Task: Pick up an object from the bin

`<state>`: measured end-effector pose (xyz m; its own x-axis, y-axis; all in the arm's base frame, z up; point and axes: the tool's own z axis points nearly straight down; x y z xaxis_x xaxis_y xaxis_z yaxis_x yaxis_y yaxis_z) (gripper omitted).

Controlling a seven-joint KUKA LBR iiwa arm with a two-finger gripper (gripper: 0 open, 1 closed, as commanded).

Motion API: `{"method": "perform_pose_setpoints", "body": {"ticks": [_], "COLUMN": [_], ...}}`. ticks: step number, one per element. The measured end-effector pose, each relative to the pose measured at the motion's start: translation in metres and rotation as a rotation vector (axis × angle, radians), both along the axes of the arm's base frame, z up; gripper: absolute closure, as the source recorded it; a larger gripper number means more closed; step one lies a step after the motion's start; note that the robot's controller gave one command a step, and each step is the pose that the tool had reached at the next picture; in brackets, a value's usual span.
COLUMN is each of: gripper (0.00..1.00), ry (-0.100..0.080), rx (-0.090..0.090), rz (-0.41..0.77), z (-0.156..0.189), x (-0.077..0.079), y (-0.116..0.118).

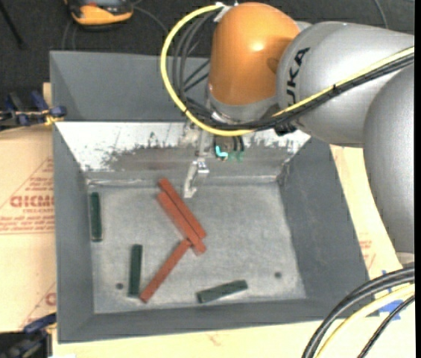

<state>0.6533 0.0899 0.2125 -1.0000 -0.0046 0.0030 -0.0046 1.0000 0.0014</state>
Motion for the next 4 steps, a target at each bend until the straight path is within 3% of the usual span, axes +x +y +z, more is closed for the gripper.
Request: {"method": "perform_pose_setpoints", "body": {"ticks": [1, 2, 3, 4], "gripper": [0.00, 0.00, 0.00, 0.00], "ry": [-0.008, -0.012, -0.013, -0.019], "rx": [0.001, -0.002, -0.001, 0.004], "rz": [-0.001, 0.049, 0.149, 0.161], "z": [0.005, -0.048, -0.104, -0.121], "x": [0.002, -0.037, -0.030, -0.020], "y": [0.000, 0.007, 0.002, -0.002]}}
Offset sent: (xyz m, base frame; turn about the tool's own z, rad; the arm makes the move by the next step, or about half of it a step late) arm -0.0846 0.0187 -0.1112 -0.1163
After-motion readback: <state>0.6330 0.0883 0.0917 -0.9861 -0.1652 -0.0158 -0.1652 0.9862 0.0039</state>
